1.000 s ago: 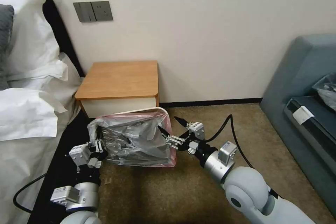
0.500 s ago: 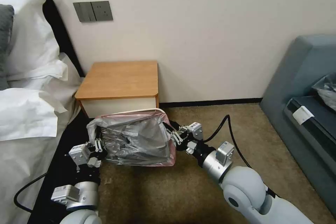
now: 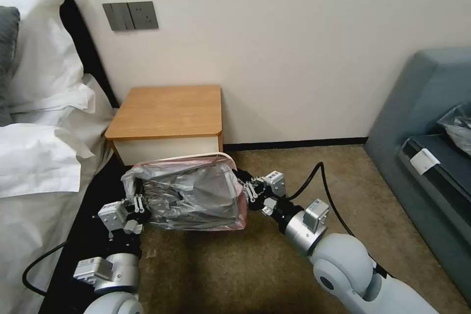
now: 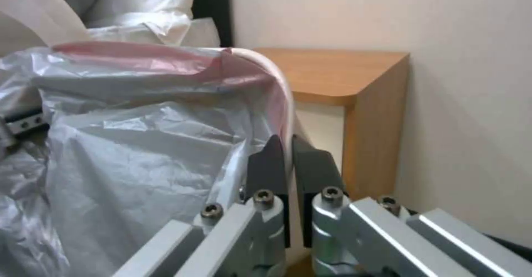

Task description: Pick up the garbage bag from the table and place it over the trash can.

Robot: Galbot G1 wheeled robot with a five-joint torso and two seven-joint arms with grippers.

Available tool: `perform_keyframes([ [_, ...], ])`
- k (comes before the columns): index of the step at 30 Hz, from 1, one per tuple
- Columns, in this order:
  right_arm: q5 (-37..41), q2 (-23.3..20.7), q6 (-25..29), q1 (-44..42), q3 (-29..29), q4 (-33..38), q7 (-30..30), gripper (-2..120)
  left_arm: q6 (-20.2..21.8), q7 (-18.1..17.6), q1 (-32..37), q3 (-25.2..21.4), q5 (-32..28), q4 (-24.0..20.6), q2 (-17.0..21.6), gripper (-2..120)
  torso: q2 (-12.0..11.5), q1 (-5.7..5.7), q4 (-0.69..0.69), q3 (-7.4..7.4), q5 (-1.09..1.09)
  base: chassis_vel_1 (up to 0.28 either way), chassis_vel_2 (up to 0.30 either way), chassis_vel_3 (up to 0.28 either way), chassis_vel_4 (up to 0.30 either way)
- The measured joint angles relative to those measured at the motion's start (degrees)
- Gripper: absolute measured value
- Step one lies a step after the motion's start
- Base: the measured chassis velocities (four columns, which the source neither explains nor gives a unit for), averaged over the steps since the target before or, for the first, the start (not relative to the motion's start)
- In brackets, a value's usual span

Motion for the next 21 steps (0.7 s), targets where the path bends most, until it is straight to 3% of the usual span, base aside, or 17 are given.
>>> perform_keyframes([
  [6,-1.18,0.04,0.37,-0.36,0.36,-0.5,-0.01,27,0.21,-0.42,0.0,-0.06,0.11,0.0,-0.05,7,0.0,0.0,0.0,0.0,0.01,0.0,0.0,0.0,0.0],
  [13,-1.34,0.07,0.39,-0.74,0.05,-0.31,-0.06,47,0.18,-0.39,0.15,-0.02,0.11,-0.22,-0.03,7,0.0,0.0,0.0,0.0,0.0,0.0,0.0,0.0,0.0],
  [19,2.83,-0.41,-1.33,-1.86,-0.61,2.49,0.98,74,0.08,-0.38,0.13,-0.09,0.09,-0.42,-0.07,7,0.0,0.0,0.0,0.0,0.0,0.0,0.0,0.0,0.0],
  [21,3.36,-0.55,-1.67,-2.24,-0.7,3.25,1.16,78,0.04,-0.38,0.12,-0.15,0.09,-0.42,-0.08,7,0.0,0.0,0.0,0.0,0.0,0.0,0.0,0.0,0.0],
])
